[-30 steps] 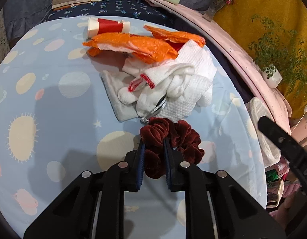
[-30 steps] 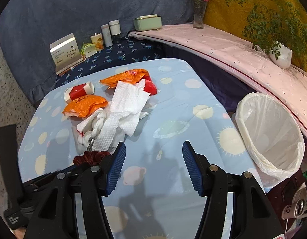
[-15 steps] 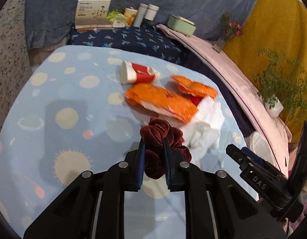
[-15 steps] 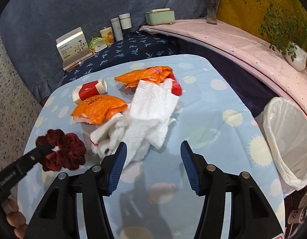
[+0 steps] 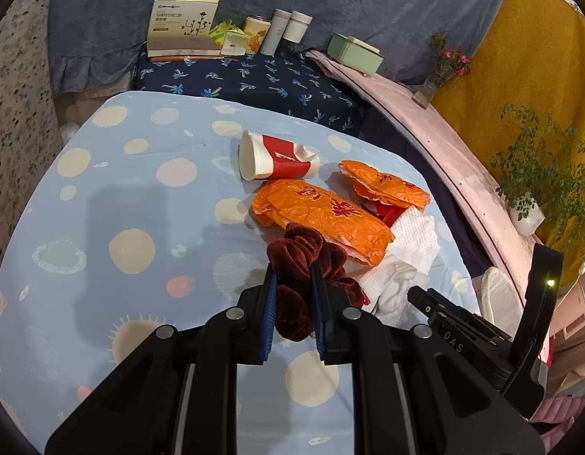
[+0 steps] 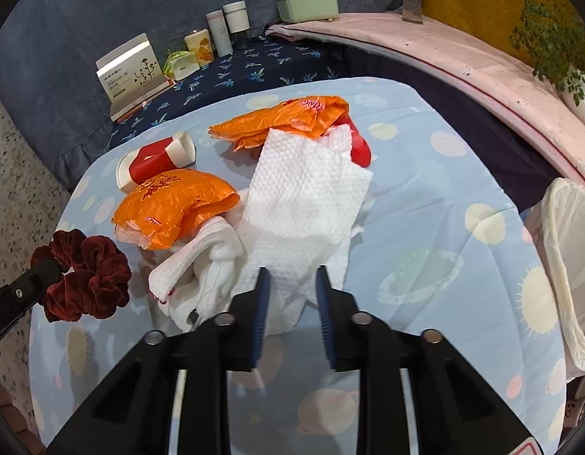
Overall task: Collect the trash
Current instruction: 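Grasp the white tissue with the right gripper and lift it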
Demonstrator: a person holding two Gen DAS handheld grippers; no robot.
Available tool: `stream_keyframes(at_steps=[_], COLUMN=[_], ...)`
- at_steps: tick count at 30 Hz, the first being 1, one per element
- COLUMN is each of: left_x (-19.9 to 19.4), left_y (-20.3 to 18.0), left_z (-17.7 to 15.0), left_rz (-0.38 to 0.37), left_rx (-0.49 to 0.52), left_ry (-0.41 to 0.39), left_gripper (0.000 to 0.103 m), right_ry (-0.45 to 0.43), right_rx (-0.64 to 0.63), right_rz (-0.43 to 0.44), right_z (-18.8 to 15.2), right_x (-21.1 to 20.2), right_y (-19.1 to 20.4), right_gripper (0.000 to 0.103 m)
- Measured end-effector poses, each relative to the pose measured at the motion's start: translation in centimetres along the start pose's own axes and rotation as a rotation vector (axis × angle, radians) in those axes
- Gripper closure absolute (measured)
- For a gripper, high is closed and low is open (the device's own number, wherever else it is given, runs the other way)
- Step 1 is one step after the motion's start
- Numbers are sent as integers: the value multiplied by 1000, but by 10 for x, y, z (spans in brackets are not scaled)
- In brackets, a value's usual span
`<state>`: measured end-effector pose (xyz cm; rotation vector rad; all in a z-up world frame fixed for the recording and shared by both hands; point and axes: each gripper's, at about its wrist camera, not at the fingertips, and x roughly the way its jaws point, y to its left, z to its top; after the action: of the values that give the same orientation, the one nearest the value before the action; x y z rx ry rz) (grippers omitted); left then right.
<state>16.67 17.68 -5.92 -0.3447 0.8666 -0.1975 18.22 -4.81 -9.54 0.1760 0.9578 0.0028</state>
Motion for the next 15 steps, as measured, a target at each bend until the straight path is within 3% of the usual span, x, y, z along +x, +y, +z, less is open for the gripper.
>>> stream_keyframes(at_steps=[3,15], left_x=[0,-24], left_y=[-6,-63], left_z=[2,19], left_rz=[-4,-55], left_rx=[12,104], left_ry=[-1,-63], left_gripper=[87,87], right_ry=[-11,-227], right_rx=[0,11], right_rz=[10,19], right_z=[2,44], right_x=[-5,-100], right_y=[-3,-29], right_gripper=[101,102])
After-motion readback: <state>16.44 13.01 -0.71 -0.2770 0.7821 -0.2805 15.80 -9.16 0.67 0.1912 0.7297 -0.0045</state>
